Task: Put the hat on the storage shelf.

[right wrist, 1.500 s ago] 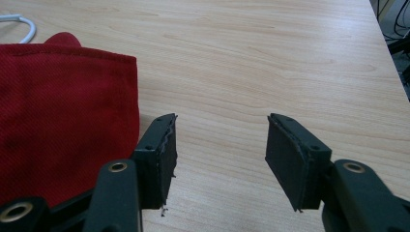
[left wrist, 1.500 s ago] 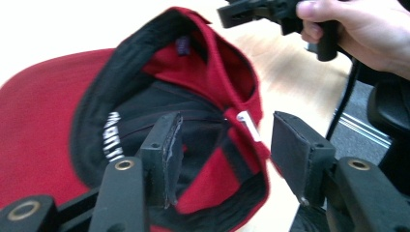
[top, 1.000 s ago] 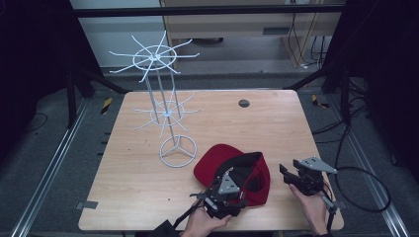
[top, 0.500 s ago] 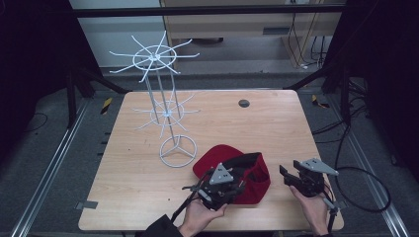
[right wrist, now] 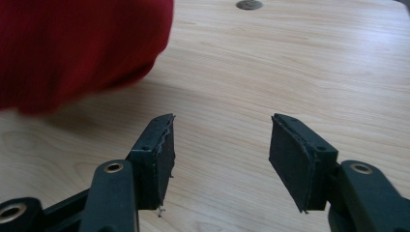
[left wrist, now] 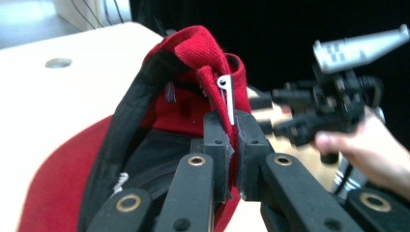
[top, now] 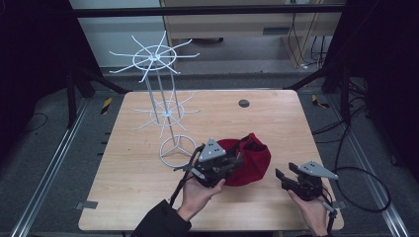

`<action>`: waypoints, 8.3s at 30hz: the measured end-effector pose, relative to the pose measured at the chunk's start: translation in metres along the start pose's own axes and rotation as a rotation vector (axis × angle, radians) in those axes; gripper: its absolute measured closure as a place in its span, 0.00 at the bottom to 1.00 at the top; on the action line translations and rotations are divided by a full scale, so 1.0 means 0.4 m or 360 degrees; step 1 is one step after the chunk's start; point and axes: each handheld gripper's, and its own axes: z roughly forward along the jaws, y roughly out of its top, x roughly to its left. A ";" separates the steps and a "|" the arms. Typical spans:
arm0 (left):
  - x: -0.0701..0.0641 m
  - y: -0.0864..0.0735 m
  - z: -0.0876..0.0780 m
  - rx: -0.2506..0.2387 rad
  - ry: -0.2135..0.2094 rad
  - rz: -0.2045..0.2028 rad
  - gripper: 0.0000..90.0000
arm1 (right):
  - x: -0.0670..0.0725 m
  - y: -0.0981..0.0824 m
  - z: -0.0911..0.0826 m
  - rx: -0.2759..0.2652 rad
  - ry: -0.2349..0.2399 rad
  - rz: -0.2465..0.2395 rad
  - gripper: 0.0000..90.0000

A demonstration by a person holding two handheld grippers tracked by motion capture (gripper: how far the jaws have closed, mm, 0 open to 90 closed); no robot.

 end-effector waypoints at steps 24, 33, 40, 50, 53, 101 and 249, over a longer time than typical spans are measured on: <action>0.019 0.057 0.015 -0.0133 0.0134 0.0036 0.94 | 0.112 0.080 0.020 -0.0246 0.0500 0.0052 0.37; 0.010 0.072 0.002 -0.0152 0.0125 0.0070 0.94 | 0.114 0.105 0.043 -0.0308 0.0487 0.0183 0.34; -0.003 0.078 0.004 -0.0149 0.0089 0.0107 0.94 | 0.110 0.122 0.052 -0.0315 0.0443 0.0204 0.49; -0.028 0.093 0.019 -0.0147 0.0030 0.0149 0.94 | 0.100 0.144 0.033 -0.0264 0.0366 0.0165 0.96; -0.036 0.103 0.016 -0.0164 0.0015 0.0158 0.94 | 0.093 0.153 0.015 -0.0299 0.0334 0.0157 0.97; 0.088 -0.204 -0.017 0.0049 0.0119 -0.0040 0.94 | 0.282 0.223 0.093 0.0003 0.0277 -0.0475 0.97; 0.406 -0.392 -0.365 0.0174 0.0886 -0.0234 0.47 | 0.255 0.713 -0.150 -0.1092 0.0434 0.0202 0.97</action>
